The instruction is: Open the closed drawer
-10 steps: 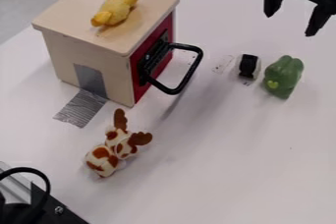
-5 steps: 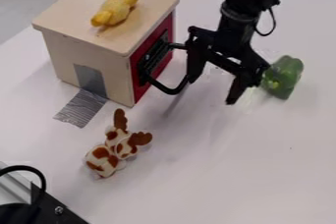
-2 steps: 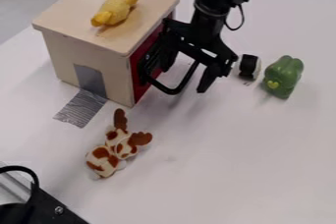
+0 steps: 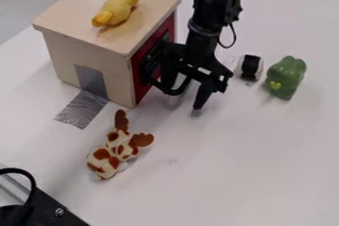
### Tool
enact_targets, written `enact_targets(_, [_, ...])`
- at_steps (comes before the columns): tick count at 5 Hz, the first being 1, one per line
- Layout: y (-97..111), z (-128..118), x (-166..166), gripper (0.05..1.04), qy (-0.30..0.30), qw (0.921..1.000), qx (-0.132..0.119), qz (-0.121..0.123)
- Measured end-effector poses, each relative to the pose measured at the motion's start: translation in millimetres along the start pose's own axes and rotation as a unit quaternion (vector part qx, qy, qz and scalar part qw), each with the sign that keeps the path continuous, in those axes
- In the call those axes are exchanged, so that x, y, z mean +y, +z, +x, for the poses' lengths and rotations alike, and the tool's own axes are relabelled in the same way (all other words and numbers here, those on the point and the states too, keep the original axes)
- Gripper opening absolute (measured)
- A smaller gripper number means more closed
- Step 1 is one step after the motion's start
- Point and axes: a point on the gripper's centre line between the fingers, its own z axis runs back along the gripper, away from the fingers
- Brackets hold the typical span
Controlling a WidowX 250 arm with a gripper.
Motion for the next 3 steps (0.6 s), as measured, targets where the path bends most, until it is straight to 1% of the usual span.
enact_targets(1, [-4, 4, -3, 0.499, -0.001, 1.0000, -0.003, -0.005])
enact_targets(2, [2, 9, -7, 0.238, -0.005, 0.9999, -0.013, -0.003])
enact_targets(3, [4, 14, -13, 0.139, -0.008, 0.9998, -0.016, 0.000])
